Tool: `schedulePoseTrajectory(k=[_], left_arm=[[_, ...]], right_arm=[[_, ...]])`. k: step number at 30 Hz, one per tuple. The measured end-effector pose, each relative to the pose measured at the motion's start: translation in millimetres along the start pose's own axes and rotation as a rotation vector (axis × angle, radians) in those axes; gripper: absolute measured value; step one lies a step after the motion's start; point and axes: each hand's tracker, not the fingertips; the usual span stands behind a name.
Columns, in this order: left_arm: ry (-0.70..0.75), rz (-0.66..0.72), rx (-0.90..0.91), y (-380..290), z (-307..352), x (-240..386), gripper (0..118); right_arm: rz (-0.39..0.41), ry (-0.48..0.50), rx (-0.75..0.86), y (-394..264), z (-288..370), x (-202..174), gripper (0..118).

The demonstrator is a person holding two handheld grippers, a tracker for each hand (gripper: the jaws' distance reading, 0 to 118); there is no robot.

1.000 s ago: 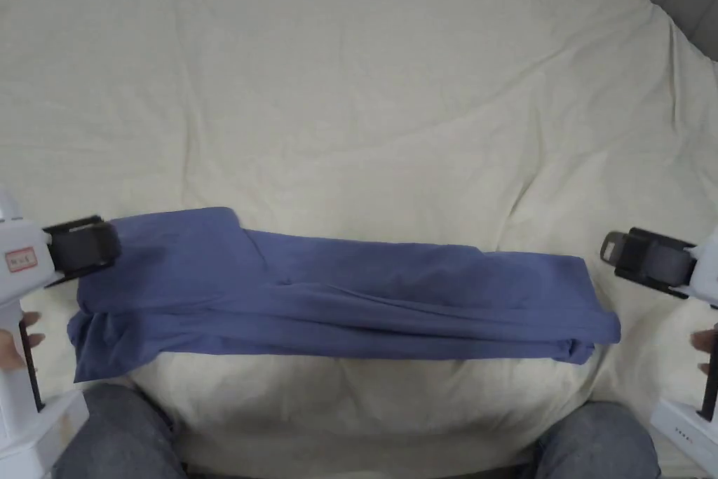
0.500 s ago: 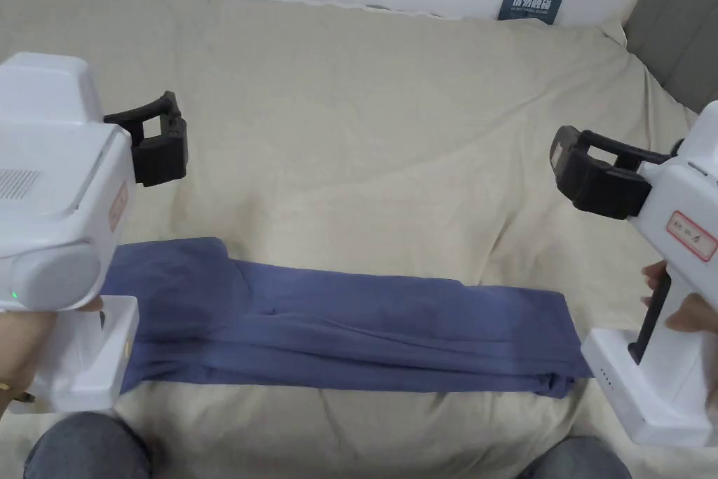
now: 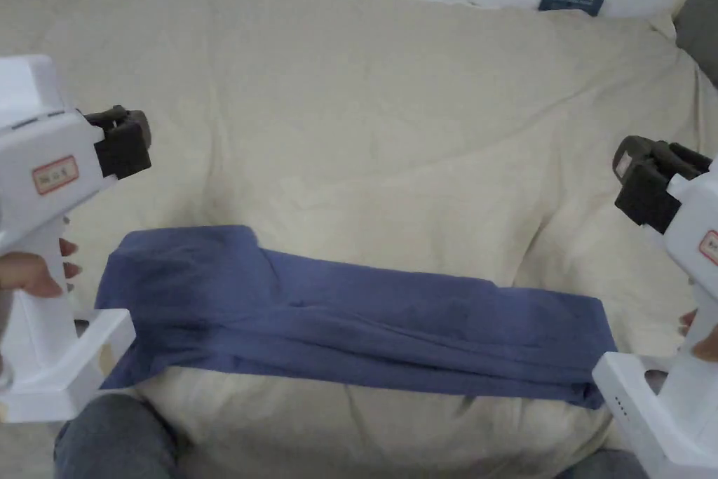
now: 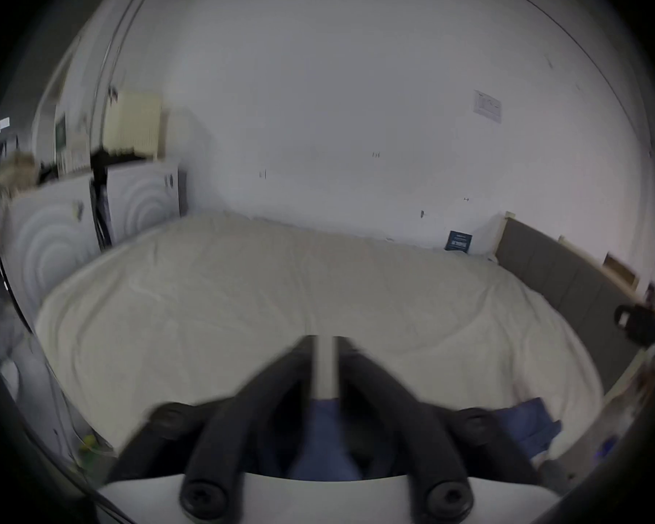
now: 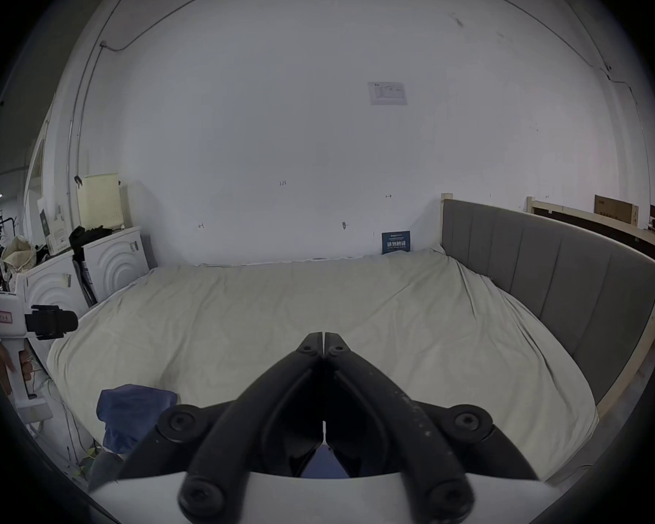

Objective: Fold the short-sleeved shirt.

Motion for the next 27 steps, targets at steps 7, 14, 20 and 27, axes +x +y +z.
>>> schedulePoseTrajectory(k=[7, 14, 20, 27], left_arm=[[-0.072, 0.244, -0.155, -31.3, -23.4, -96.4, 118], [-0.295, 0.474, -0.452, -94.1, -68.7, -155.8, 118], [-0.339, 0.502, -0.549, -127.2, -97.2, -157.5, 118], [-0.453, 0.648, -0.520, -142.7, -118.8, -148.9, 118]], right_arm=[[0.019, -0.019, -0.041, -6.3, -9.3, -7.1, 2], [0.020, -0.042, -0.106, -15.8, -24.2, -12.2, 2], [0.006, -0.053, -0.141, -17.4, -31.6, -18.7, 2], [0.056, -0.048, -0.169, -14.8, -30.8, -28.4, 2]])
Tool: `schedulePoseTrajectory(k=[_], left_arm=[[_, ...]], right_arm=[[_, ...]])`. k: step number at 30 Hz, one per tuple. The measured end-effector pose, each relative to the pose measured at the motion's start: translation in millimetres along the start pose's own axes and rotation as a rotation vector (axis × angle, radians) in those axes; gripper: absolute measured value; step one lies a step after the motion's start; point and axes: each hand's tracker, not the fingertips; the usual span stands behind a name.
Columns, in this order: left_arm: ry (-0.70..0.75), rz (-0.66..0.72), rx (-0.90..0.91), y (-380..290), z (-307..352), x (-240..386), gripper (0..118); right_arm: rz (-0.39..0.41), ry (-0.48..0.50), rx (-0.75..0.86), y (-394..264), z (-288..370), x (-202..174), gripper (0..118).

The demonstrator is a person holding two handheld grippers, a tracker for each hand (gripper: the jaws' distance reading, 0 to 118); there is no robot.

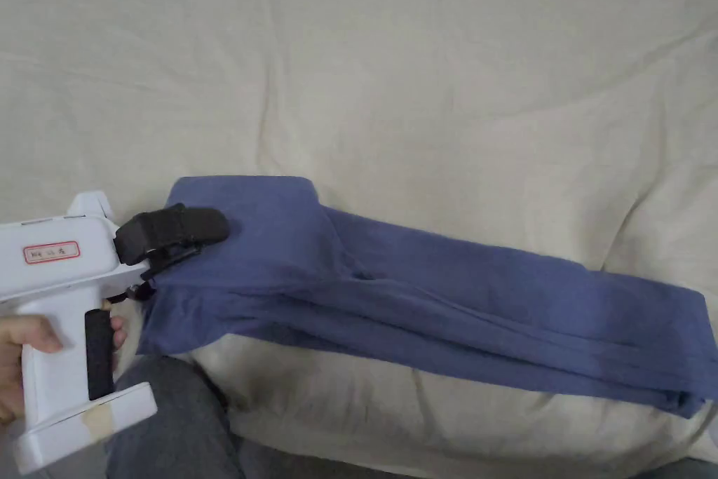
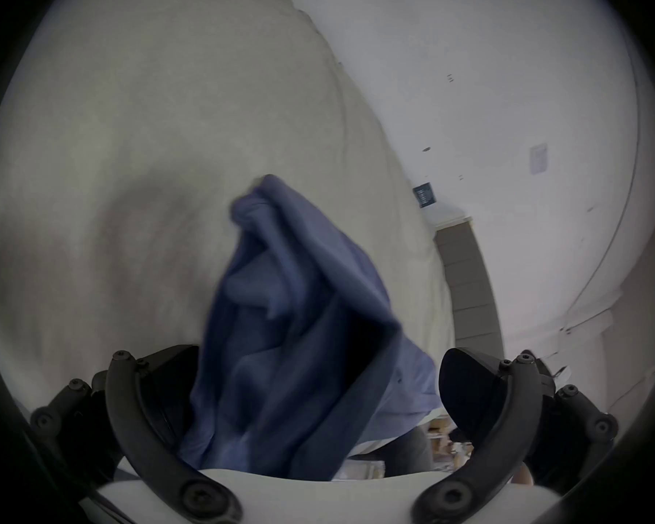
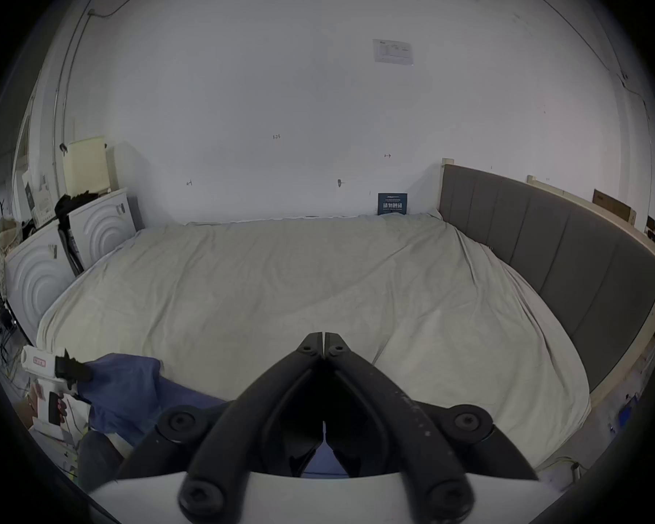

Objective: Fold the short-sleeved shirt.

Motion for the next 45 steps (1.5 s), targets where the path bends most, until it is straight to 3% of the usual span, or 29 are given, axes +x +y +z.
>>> schedulePoseTrajectory(k=[3, 4, 5, 6, 7, 8, 11, 15, 19, 23, 29, 35, 36, 37, 38, 39, 41, 42, 44, 45], left_arm=[[-0.001, 0.054, 0.014, 2.6, -4.7, -2.0, 118], [-0.003, 0.062, 0.022, 3.2, -3.9, -1.2, 107], [0.017, 0.065, 0.031, 4.5, -2.6, 1.4, 78], [0.079, 0.053, 0.049, 5.7, -2.6, 4.0, 21], [0.175, 0.032, 0.038, 4.3, -7.3, 6.1, 14], [0.255, 0.015, -0.005, 3.6, -16.2, 6.3, 14], [0.210, 0.010, 0.009, 1.2, -18.4, 13.4, 14], [0.361, -0.022, -0.004, 4.8, -18.2, 43.6, 13], [0.521, -0.334, 0.024, -11.6, -13.6, 115.3, 13], [0.622, -0.502, 0.037, -41.9, -16.4, 191.1, 13], [0.453, -0.628, -0.056, -101.8, -73.4, 266.4, 13], [0.500, -0.710, -0.253, -161.1, -188.9, 273.0, 13], [0.524, -0.690, -0.265, -168.5, -205.3, 270.1, 21], [0.540, -0.686, -0.260, -175.9, -219.5, 267.5, 40], [0.537, -0.682, -0.261, -182.7, -230.8, 263.8, 66], [0.531, -0.680, -0.285, -189.6, -241.6, 263.1, 81], [0.485, -0.637, -0.352, -198.9, -252.9, 260.1, 87], [0.468, -0.626, -0.372, -201.7, -253.9, 261.9, 101], [0.466, -0.638, -0.349, -201.2, -247.0, 272.1, 95], [0.447, -0.662, -0.304, -196.9, -238.0, 278.1, 76]], right_arm=[[0.003, 0.008, 0.000, 0.8, 1.4, -3.6, 2], [-0.004, 0.015, -0.002, 1.2, 1.5, -3.6, 2], [-0.013, 0.023, -0.003, 0.9, 1.7, -4.0, 2], [-0.021, 0.029, -0.006, 0.6, 1.8, -4.6, 2], [-0.025, 0.036, -0.009, 0.2, 1.6, -5.2, 2], [-0.026, 0.040, -0.010, 0.0, 1.3, -4.9, 2], [-0.019, 0.039, -0.011, -1.2, 3.0, -7.4, 2], [-0.019, 0.048, -0.005, -1.0, 8.4, -4.0, 2], [-0.032, 0.056, 0.016, 0.6, 16.3, 3.2, 2], [-0.033, 0.071, 0.049, 1.8, 27.1, 10.5, 2], [-0.050, 0.077, 0.097, -2.8, 46.8, 29.0, 2], [-0.137, 0.036, 0.109, -12.8, 67.7, 60.3, 2], [-0.141, 0.019, 0.108, -13.6, 71.2, 65.0, 2], [-0.143, 0.007, 0.106, -14.2, 74.4, 69.5, 2], [-0.145, -0.004, 0.109, -15.3, 77.5, 74.0, 2], [-0.149, -0.020, 0.109, -16.2, 80.2, 78.1, 2], [-0.156, -0.037, 0.104, -17.6, 83.3, 84.1, 2], [-0.161, -0.048, 0.103, -18.7, 84.9, 86.3, 2], [-0.156, -0.066, 0.100, -20.3, 87.0, 88.1, 2], [-0.153, -0.075, 0.103, -21.4, 88.2, 88.5, 2]])
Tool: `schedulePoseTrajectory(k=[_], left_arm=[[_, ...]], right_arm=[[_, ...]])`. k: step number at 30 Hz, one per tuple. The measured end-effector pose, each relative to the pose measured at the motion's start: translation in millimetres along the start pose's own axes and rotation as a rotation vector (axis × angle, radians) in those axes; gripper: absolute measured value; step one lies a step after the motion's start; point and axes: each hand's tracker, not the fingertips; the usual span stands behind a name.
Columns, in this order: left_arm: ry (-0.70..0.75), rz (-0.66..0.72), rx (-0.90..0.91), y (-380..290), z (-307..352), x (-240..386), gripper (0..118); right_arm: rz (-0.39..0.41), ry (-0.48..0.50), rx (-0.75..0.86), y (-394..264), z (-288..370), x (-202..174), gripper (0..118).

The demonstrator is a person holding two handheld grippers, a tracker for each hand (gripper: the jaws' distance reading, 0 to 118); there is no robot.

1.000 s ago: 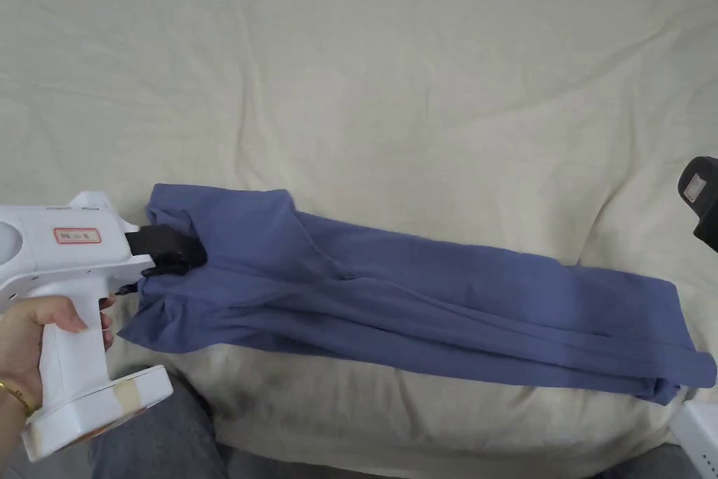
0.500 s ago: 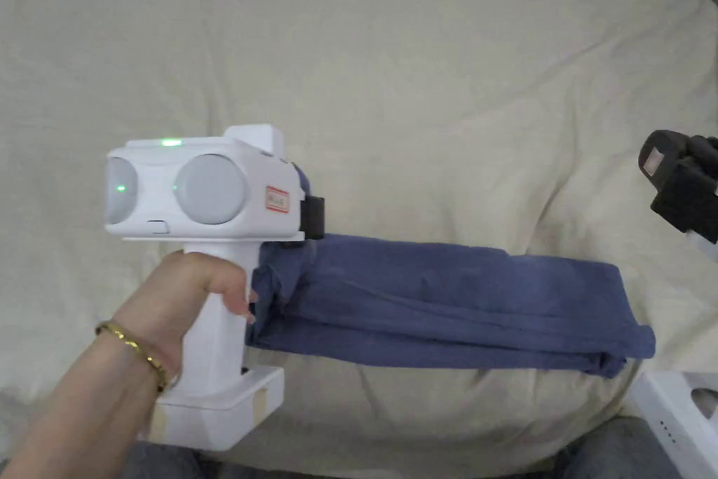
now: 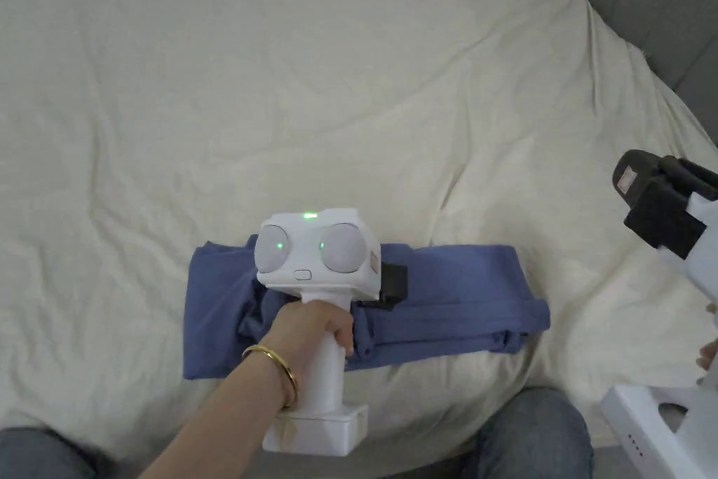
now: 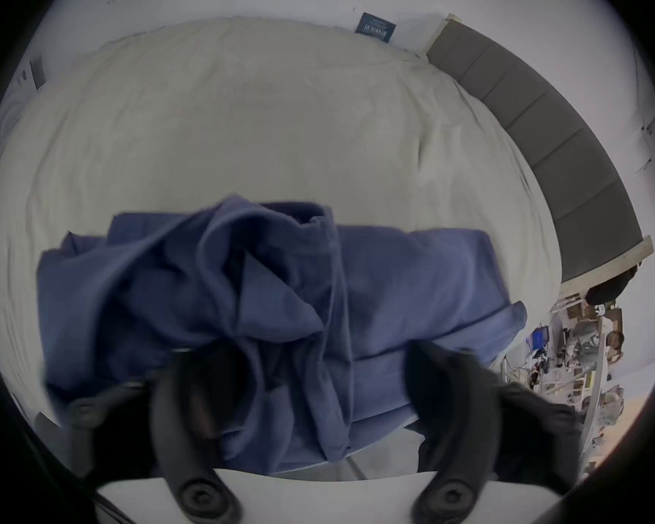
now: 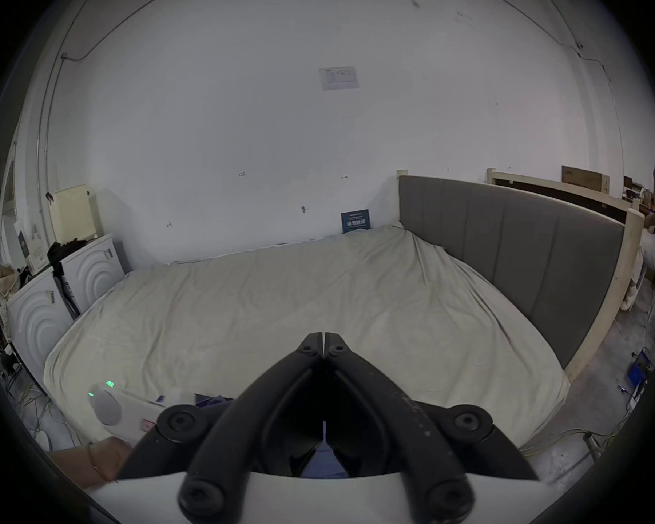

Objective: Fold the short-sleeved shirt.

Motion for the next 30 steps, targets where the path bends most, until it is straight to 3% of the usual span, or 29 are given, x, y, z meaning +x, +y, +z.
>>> schedulePoseTrajectory(k=[2, 6, 10, 14, 18, 25, 30], left_arm=[[-0.028, 0.022, 0.112, 7.1, 30.3, -7.2, 26], [-0.046, 0.061, 0.300, 15.0, 100.0, -38.8, 1], [0.140, -0.010, 0.413, 1.4, 134.2, -69.4, 1], [0.226, 0.082, 0.332, -19.7, 115.5, -104.5, 1], [0.133, 0.154, 0.230, -41.3, 82.6, -112.3, 1], [-0.039, 0.036, 0.111, -52.9, 21.7, -42.9, 1], [-0.019, -0.105, 0.032, -64.0, -24.5, 18.8, 1]], right_arm=[[-0.001, 0.001, 0.000, -0.4, 0.8, 1.3, 2], [-0.016, 0.024, -0.007, -3.6, -0.8, -1.3, 2], [-0.034, 0.064, -0.020, -8.5, -4.8, -6.5, 2], [-0.025, 0.092, -0.030, -12.7, -6.8, -11.5, 2], [-0.025, 0.101, -0.029, -13.1, -5.6, -12.6, 2], [-0.024, 0.074, -0.031, -13.1, -0.6, -4.3, 2], [-0.034, 0.038, -0.036, -15.0, 6.6, 8.5, 2]])
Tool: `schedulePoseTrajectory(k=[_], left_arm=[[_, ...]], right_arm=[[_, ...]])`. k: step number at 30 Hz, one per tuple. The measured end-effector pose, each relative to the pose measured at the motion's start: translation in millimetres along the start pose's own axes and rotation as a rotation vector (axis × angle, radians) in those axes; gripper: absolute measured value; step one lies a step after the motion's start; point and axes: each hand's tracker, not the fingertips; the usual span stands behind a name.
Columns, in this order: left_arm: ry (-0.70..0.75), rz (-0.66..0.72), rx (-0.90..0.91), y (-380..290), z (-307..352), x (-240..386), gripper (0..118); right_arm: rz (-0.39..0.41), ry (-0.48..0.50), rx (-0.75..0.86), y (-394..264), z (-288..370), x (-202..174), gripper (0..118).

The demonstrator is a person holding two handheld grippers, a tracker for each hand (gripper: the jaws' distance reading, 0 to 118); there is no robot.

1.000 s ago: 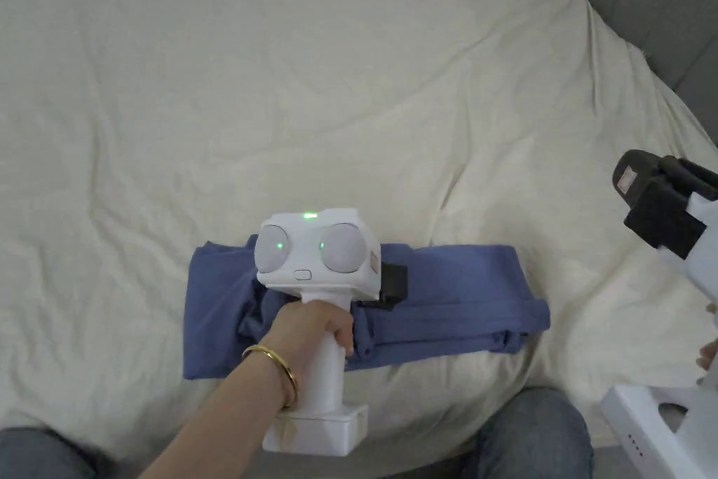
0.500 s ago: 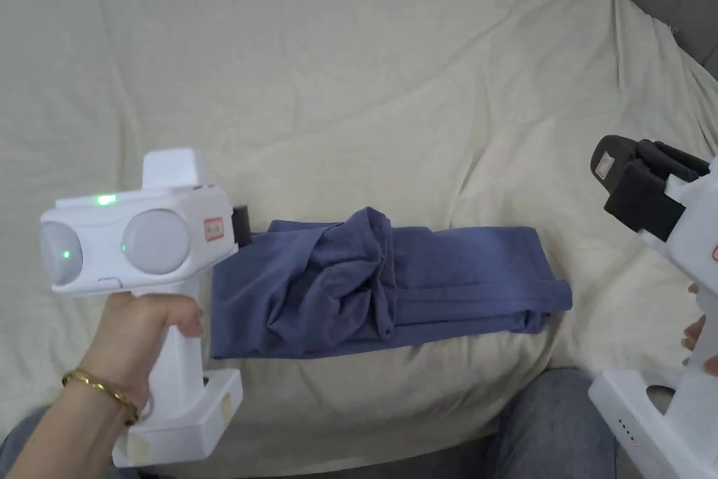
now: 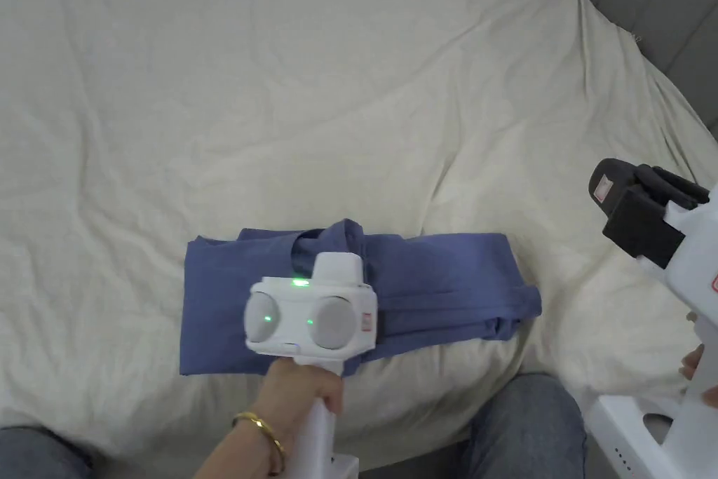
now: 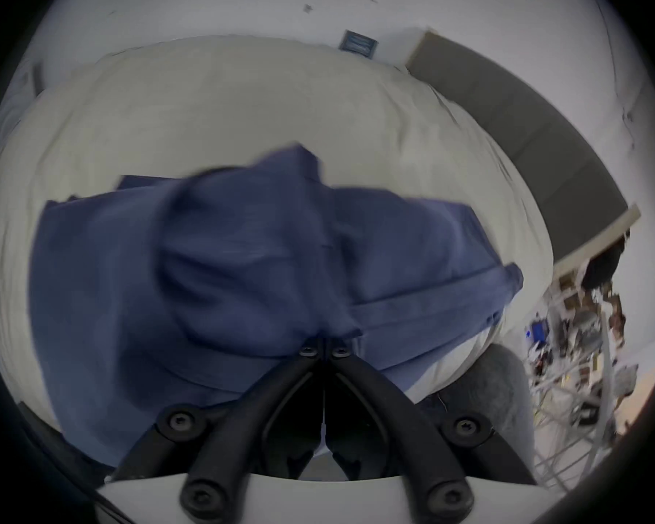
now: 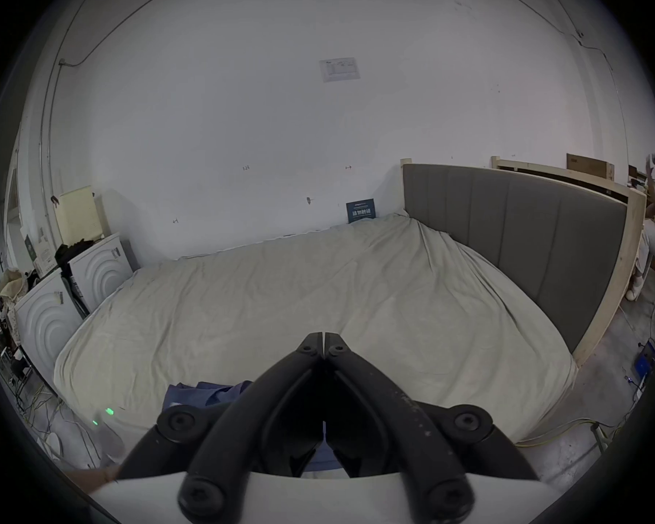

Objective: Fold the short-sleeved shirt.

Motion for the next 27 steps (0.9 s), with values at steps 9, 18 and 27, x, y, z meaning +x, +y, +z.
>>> schedulePoseTrajectory(k=[9, 18, 27], left_arm=[[-0.153, -0.024, 0.072, 30.4, 22.6, 33.2, 2], [-0.266, 0.018, 0.346, 69.7, 121.7, -65.0, 118], [-0.302, 0.442, 0.290, 31.1, 117.0, -214.5, 118]], right_arm=[[-0.012, -0.029, 0.010, 1.4, 7.6, 6.8, 2], [0.018, 0.013, 0.041, 7.9, 5.3, -9.9, 2], [0.049, 0.025, 0.053, 6.4, -6.5, -31.4, 2]])
